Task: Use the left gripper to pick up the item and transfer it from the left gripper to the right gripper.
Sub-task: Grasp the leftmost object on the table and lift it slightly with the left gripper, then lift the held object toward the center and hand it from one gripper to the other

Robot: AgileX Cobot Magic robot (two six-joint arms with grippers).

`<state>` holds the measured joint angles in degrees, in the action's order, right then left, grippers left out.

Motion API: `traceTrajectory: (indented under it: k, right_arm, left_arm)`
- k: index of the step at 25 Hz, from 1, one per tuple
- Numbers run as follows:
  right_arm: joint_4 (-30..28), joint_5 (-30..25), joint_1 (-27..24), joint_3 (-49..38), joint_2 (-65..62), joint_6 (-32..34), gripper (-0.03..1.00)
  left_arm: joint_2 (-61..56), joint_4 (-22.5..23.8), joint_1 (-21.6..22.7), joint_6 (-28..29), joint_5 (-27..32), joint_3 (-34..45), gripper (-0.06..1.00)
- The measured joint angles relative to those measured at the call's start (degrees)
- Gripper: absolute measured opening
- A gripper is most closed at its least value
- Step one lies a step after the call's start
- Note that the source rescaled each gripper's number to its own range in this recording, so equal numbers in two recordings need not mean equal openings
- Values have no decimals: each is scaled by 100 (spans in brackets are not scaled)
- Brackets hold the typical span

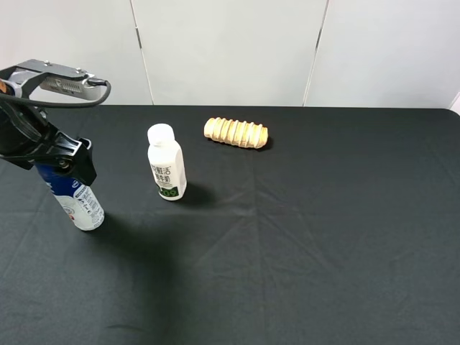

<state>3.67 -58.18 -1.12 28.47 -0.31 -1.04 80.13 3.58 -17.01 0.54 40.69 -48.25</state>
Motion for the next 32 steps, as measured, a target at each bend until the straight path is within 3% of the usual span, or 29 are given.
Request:
traceTrajectory:
  k: [2,5,20,32]
  right_arm:
    - [0,0,0,0,0,0,100]
    - [0,0,0,0,0,0,100]
    - [0,0,0,0,0,0,100]
    - [0,0,0,0,0,0,100]
  left_arm:
    - [0,0,0,0,0,0,58]
    - [0,0,0,0,0,0,0]
    - [0,-19,0,1,-194,-2,2]
    - [-520,-24,0,1,1533,-1207,2]
